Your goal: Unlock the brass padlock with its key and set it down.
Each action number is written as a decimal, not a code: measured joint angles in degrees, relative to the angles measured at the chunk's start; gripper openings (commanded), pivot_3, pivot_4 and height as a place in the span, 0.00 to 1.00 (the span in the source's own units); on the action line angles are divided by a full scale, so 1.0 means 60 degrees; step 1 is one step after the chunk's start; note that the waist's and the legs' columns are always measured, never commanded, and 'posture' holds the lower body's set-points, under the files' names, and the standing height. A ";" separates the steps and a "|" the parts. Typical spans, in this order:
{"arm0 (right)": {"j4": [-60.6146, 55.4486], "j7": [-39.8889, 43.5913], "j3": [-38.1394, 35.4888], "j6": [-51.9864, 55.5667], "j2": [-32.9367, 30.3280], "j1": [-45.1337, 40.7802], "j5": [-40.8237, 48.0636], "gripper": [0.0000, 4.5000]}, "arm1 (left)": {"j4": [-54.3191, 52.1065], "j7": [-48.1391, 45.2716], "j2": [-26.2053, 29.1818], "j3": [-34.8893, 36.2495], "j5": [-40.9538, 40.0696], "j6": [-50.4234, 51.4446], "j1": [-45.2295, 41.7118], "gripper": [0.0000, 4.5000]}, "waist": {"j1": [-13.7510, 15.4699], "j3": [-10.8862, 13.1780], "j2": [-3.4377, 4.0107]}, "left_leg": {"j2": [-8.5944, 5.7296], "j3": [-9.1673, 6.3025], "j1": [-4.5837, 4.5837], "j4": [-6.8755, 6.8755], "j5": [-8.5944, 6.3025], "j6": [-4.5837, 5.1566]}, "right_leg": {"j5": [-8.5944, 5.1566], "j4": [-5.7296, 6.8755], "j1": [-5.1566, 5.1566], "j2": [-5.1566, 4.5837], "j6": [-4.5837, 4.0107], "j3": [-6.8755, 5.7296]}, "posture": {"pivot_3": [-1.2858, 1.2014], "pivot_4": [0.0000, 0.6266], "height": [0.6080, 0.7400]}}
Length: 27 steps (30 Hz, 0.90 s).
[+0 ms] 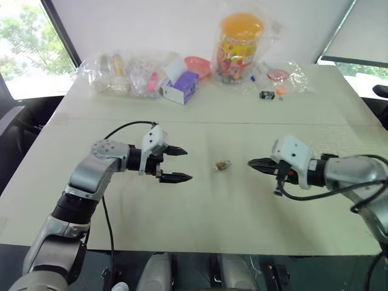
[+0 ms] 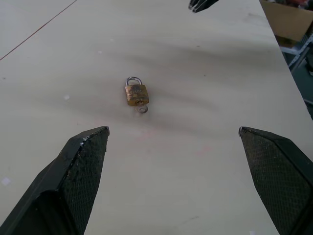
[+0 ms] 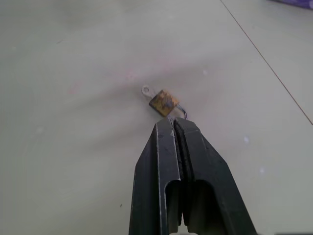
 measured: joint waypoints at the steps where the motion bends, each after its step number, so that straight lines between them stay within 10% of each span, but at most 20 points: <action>1: 0.0382 0.0158 0.0271 -0.0249 0.0128 -0.0286 -0.0171 0.44 | -0.0007 0.0021 -0.0003 0.0004 -0.0003 -0.0001 -0.0011 1.00 | 0.0004 0.0001 0.0001 | 0.0000 0.0000 -0.0001 0.0000 0.0000 0.0000 | 0.0000 0.0001 -0.0002 0.0000 0.0000 0.0000 | 0.52 0.24 1.00; 6: 0.3033 0.1063 0.1774 -0.1915 0.0911 -0.1863 -0.1419 0.99 | -0.0105 0.0143 0.0095 0.0062 -0.0005 0.0016 0.0023 1.00 | -0.0011 0.0002 0.0002 | 0.0000 0.0005 -0.0005 0.0000 0.0000 -0.0001 | 0.0000 0.0001 -0.0009 -0.0002 0.0001 0.0000 | 0.52 0.24 1.00; 27: 0.9580 0.2388 0.2165 -0.5335 0.3518 -0.3556 -0.2433 0.99 | -0.1043 0.0822 0.0369 0.0296 -0.0271 0.0275 0.0540 1.00 | -0.0166 0.0002 0.0007 | 0.0002 0.0011 0.0010 0.0003 0.0006 -0.0011 | 0.0003 0.0015 0.0000 -0.0035 0.0001 0.0002 | 0.52 0.24 1.00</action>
